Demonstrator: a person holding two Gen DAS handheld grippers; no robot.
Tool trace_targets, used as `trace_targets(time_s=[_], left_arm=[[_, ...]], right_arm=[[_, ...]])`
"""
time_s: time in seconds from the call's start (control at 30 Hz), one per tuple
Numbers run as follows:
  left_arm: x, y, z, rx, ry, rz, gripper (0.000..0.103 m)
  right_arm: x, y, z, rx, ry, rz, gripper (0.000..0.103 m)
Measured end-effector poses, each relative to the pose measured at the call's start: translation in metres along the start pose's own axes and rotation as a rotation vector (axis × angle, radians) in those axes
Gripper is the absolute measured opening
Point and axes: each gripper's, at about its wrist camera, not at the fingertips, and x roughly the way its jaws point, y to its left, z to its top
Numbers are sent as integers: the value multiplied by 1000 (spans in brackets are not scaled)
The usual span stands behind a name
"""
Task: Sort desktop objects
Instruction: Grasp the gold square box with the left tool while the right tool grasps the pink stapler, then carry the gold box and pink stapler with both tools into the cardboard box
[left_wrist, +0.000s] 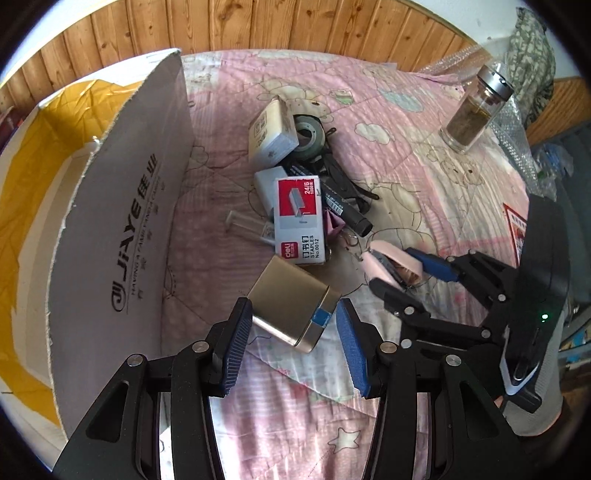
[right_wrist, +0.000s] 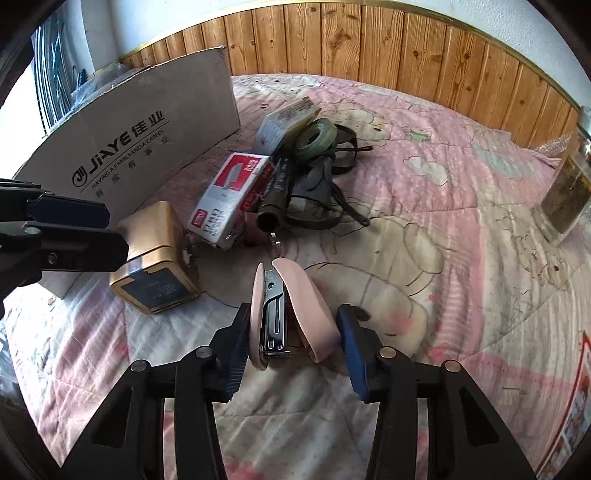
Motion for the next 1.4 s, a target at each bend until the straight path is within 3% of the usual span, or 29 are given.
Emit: trace_targets(time_s=[0.1,0.23,0.37,0.5,0.6,0.87,1.07,1.4], left_arm=[[4,-5,5,36,-22,22,52],[12,-7,13,63,-33,47,60],[23,5,17,-7,-7,-1,63],[27,-1,11,4,28,0,62],[19,-7,1,23,22,-40,62],[40,-6,-4,-9,55,-1,58],[35,-7,-10,-22,28,-8,53],[-10,-12,-27,-36,-48,-42,52]], right_arm=[[-2,-13,2,8,1,-23,47],[3,-30,3,84,17,14,47],[4,-32,-1,121,9,37,47],[5,-32,-2,131,4,41,47],[1,-30,-4,143,3,53,47],[-10,-16,-7,127,-6,72,47],[-23,-10,-11,138,-14,81,47],[-64,17,-13,99,-66,68,47]])
